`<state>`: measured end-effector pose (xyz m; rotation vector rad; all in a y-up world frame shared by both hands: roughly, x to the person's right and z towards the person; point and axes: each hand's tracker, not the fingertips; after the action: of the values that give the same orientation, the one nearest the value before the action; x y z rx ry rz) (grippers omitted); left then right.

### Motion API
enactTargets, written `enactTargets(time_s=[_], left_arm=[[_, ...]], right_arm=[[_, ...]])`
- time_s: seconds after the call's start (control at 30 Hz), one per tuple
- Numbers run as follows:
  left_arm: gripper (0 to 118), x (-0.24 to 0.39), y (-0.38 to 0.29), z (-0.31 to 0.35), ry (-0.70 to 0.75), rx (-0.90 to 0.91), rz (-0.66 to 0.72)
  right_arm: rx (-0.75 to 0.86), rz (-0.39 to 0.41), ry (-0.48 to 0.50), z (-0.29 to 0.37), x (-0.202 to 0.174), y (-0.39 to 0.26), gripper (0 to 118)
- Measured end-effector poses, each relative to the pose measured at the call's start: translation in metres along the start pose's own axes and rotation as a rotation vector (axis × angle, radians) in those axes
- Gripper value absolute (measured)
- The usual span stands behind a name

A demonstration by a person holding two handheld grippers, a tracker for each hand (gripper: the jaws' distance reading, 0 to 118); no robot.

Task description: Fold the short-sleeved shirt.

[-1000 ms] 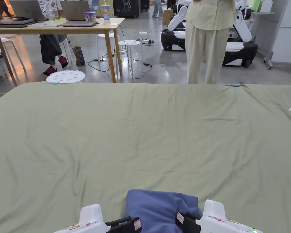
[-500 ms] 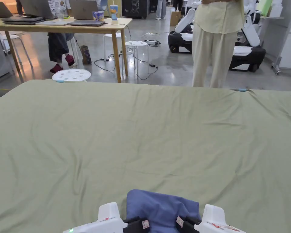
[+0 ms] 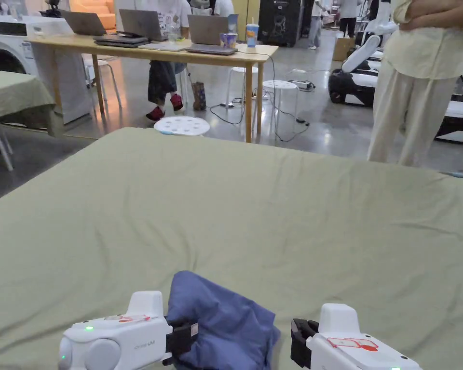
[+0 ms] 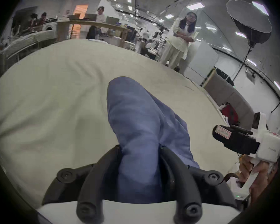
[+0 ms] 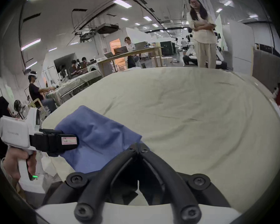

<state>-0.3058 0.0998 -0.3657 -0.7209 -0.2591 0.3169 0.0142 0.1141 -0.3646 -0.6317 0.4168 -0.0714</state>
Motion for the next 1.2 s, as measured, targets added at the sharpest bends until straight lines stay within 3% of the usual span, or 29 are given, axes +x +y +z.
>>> enactTargets(time_s=[0.3,0.87,1.2], left_arm=[[23,-0.112,0.032,0.045,0.112,0.017,0.014],[24,-0.285,0.1,0.09,0.238,-0.008,0.043],[24,-0.308,0.094,0.086,0.224,-0.033,0.064]], right_arm=[[-0.004,0.095,0.075,-0.044,-0.097,0.024,0],[-0.005,0.209,0.203,-0.131,-0.235,0.063,0],[-0.017,0.208,0.208,-0.144,-0.245,0.068,0]])
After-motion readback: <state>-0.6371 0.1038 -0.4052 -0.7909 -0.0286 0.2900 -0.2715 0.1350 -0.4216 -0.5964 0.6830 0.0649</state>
